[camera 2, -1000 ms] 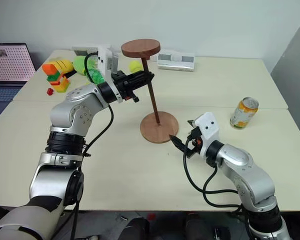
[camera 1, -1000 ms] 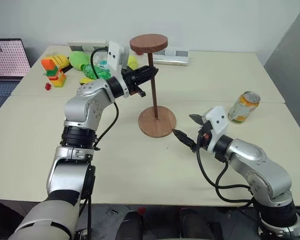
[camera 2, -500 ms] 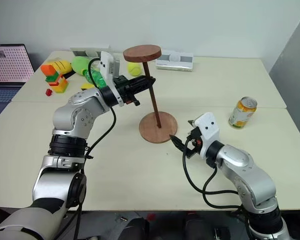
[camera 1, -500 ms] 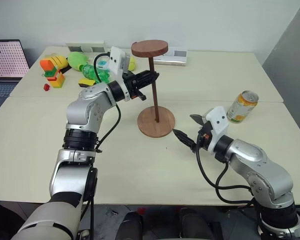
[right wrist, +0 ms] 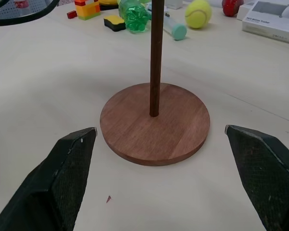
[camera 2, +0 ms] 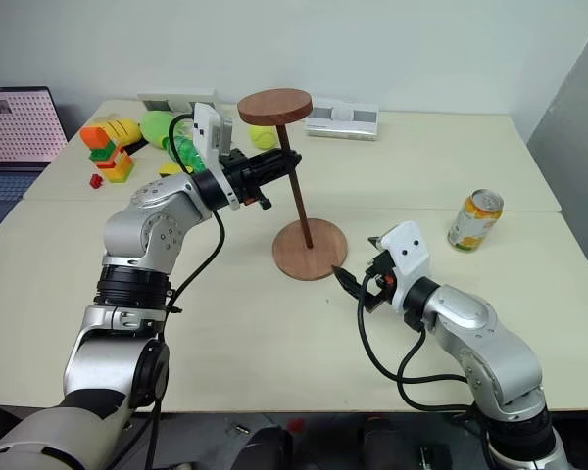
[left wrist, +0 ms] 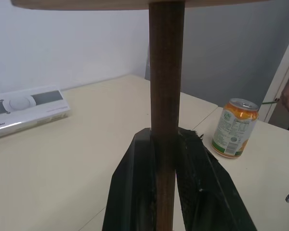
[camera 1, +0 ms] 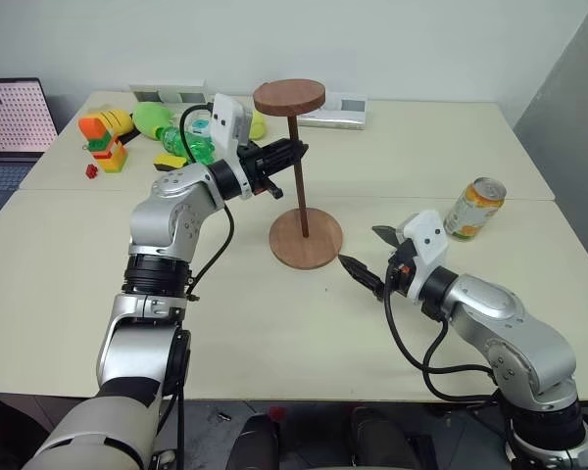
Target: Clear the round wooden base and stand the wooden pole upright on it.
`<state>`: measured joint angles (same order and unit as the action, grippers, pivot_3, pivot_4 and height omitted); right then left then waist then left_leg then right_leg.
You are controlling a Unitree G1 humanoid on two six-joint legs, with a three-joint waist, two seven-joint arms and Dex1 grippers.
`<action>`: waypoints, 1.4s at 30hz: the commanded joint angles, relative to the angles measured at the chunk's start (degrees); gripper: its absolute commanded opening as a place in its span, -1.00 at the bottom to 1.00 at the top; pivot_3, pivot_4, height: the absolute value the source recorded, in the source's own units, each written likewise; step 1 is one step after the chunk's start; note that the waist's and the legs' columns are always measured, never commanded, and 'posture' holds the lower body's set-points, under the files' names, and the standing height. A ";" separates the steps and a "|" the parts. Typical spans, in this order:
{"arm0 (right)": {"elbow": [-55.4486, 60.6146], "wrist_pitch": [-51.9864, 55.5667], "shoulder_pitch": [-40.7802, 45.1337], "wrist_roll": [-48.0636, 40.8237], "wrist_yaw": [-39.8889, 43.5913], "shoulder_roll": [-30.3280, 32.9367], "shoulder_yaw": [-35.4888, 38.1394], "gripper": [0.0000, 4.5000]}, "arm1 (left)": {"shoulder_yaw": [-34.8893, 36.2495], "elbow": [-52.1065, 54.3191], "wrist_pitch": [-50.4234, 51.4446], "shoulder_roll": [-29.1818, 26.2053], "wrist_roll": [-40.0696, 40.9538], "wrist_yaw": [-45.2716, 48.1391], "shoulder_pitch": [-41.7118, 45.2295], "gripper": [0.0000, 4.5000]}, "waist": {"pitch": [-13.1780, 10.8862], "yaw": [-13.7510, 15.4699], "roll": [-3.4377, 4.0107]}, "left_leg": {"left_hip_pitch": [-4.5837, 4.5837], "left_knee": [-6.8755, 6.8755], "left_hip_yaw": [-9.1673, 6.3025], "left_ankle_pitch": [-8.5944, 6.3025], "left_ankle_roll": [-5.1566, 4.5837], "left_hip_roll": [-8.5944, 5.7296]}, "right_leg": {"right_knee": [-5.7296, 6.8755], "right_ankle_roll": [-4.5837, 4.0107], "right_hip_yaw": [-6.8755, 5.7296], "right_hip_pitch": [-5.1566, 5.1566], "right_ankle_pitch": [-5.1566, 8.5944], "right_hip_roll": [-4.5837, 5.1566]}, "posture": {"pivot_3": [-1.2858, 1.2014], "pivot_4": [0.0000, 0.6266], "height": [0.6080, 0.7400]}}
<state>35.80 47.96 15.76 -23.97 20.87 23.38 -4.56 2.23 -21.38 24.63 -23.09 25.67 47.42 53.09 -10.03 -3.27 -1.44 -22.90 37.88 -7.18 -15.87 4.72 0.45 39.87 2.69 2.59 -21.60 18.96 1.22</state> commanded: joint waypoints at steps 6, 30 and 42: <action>3.34 0.01 0.28 -0.60 -0.46 -0.14 0.86 1.00 | -0.90 2.01 -1.91 1.44 -1.20 2.12 -1.44 -0.89 | 0.01 0.01 0.00 | 0.01 0.01 0.00 0.00 0.00 0.00 | 0.01 0.00 0.00 0.01 0.00 0.00 | 0.03 -0.52 1.00; 2.60 -0.10 0.93 -0.05 -0.58 -0.29 0.27 1.00 | -2.55 -2.83 -3.17 0.22 -4.75 3.26 -8.63 -0.89 | 0.90 -0.05 0.70 | 0.54 0.01 0.02 -0.14 -0.25 0.00 | 0.04 0.01 0.07 0.52 0.01 -0.03 | 0.03 -0.52 1.00; 0.64 -0.83 1.71 0.35 -0.39 -1.00 -0.39 1.00 | -1.98 -0.42 -0.41 -0.40 -3.03 6.64 -8.04 0.08 | 0.83 -0.18 0.68 | 0.02 0.05 -0.10 -0.01 -0.04 0.01 | 0.09 0.00 -0.04 0.02 0.01 -0.08 | 0.03 -0.52 1.00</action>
<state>35.32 48.19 16.75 -23.72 20.27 22.40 -4.95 -0.24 -24.64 23.81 -22.72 22.19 53.25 43.74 -9.20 -3.44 -0.76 -22.89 37.91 -7.28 -15.88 4.68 0.46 39.91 2.69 2.55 -21.57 18.97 1.15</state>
